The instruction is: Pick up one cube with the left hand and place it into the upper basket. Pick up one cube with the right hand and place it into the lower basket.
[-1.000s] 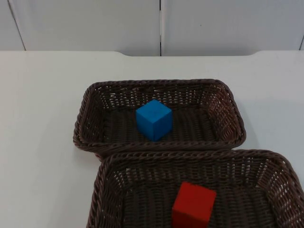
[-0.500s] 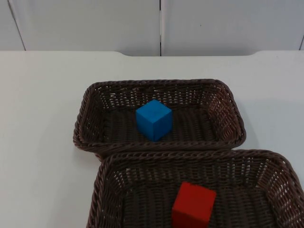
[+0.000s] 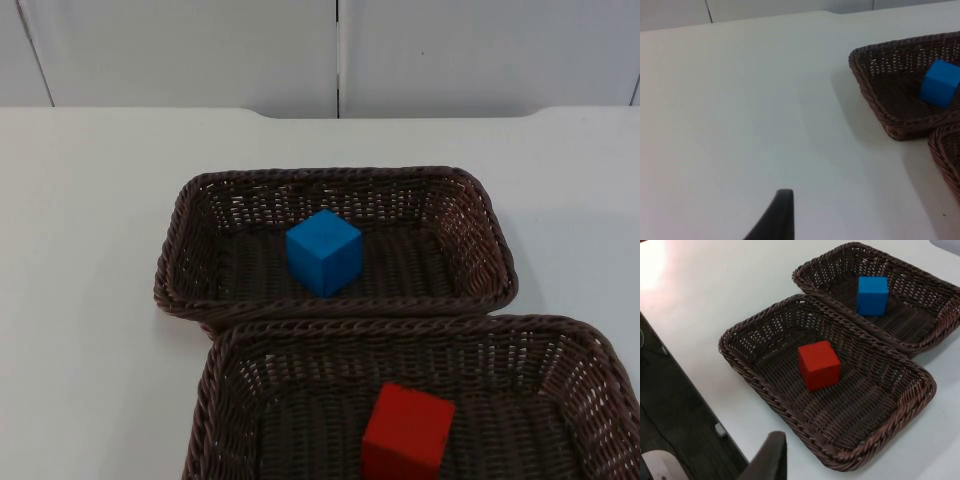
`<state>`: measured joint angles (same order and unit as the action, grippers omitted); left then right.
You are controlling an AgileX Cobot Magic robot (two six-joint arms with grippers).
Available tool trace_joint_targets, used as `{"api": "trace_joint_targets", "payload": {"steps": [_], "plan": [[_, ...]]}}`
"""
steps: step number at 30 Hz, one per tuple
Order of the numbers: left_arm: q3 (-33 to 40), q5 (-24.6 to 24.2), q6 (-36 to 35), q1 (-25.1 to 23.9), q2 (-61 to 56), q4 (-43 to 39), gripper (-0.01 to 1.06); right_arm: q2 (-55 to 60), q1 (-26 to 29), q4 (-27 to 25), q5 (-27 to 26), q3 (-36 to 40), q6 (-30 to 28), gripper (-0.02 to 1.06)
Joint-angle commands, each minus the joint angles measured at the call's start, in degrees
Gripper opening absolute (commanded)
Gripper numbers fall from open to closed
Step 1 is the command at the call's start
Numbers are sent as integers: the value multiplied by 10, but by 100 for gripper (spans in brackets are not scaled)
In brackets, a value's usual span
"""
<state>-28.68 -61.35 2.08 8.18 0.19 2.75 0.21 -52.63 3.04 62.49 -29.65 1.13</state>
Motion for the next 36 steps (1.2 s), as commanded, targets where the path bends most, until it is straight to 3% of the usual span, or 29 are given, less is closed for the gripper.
{"api": "trace_joint_targets", "payload": {"steps": [1,13,19,22,28,36], "plan": [[2,-1,2,-2,-2,-3,105,-2,0,-2,-7,2,-5,105],[2,-1,2,-2,-2,-3,105,-2,12,-2,-7,2,-5,105],[2,-1,2,-2,-2,-3,105,-2,80,-2,-7,2,-5,105],[2,-1,2,-2,-2,-3,105,-2,145,-2,-7,2,-5,105],[2,-1,2,-2,-2,-3,105,-2,223,-2,-7,2,-5,105],[2,-1,2,-2,-2,-3,105,-2,293,-2,-7,2,-5,105]]}}
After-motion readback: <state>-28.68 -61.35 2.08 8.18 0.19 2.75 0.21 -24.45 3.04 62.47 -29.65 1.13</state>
